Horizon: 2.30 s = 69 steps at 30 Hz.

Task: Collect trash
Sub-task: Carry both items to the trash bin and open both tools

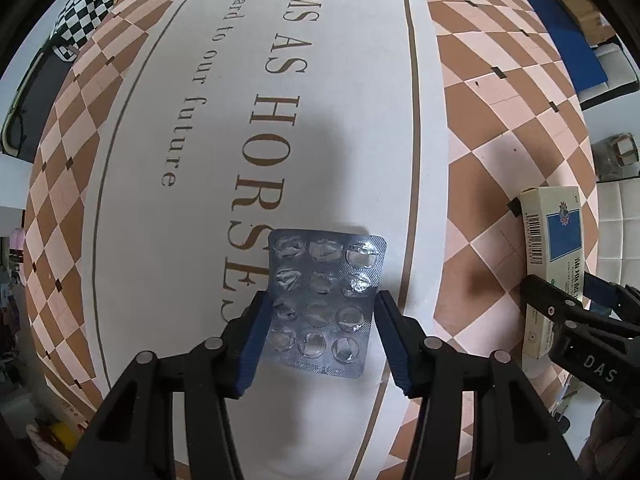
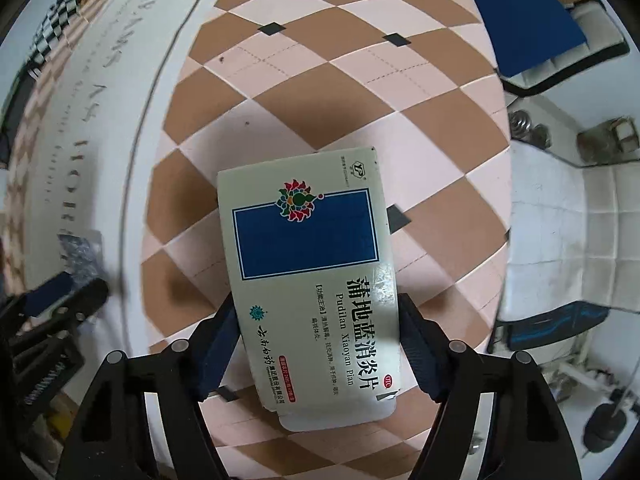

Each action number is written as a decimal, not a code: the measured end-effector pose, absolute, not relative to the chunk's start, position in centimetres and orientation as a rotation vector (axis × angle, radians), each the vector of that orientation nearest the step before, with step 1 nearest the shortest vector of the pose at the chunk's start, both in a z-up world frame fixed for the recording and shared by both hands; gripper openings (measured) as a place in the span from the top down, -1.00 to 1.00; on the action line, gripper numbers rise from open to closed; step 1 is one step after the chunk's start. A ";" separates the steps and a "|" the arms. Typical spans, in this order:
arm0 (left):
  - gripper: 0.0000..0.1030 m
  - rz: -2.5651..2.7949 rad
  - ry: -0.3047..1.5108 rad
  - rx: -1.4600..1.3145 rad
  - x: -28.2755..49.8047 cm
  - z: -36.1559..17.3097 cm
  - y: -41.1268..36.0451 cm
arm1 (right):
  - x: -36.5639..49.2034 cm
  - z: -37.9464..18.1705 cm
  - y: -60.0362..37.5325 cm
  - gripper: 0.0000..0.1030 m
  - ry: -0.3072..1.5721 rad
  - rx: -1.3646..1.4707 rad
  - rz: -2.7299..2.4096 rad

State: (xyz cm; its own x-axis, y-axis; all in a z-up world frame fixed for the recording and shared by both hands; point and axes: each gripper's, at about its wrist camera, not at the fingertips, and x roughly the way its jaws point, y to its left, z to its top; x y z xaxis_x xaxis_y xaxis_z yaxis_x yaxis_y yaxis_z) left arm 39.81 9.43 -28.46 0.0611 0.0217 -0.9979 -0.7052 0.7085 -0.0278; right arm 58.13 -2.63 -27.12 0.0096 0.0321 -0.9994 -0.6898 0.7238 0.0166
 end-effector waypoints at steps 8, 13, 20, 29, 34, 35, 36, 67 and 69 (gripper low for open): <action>0.04 0.576 1.322 -0.527 36.4 -23.3 8.2 | 54.6 -23.2 -4.2 -0.48 1.378 -0.445 0.639; 0.04 0.547 1.222 -0.467 31.6 -18.9 7.2 | 50.6 -19.4 -6.3 -0.48 1.321 -0.354 0.642; 0.04 0.438 1.116 -0.403 22.0 -15.0 5.8 | 39.5 -15.2 -9.8 -0.48 1.259 -0.227 0.594; 0.04 0.317 1.200 -0.435 10.5 -18.5 4.6 | 23.6 -16.9 -16.3 -0.48 1.343 -0.036 0.496; 0.04 0.288 1.308 -0.533 6.8 -25.2 3.8 | 18.4 -23.5 -17.9 -0.48 1.463 -0.034 0.462; 0.04 0.276 1.328 -0.574 6.3 -27.0 3.8 | 18.0 -25.0 -18.1 -0.48 1.486 -0.034 0.454; 0.04 0.271 1.358 -0.633 5.9 -29.8 4.0 | 17.7 -26.8 -18.1 -0.48 1.510 -0.035 0.450; -0.78 0.466 1.564 -0.775 0.0 -55.9 5.3 | 14.8 -57.7 -14.9 -0.91 1.706 -0.257 0.451; -0.78 0.490 1.554 -0.717 -0.1 -53.2 4.6 | 14.4 -55.5 -15.1 -0.91 1.679 -0.301 0.447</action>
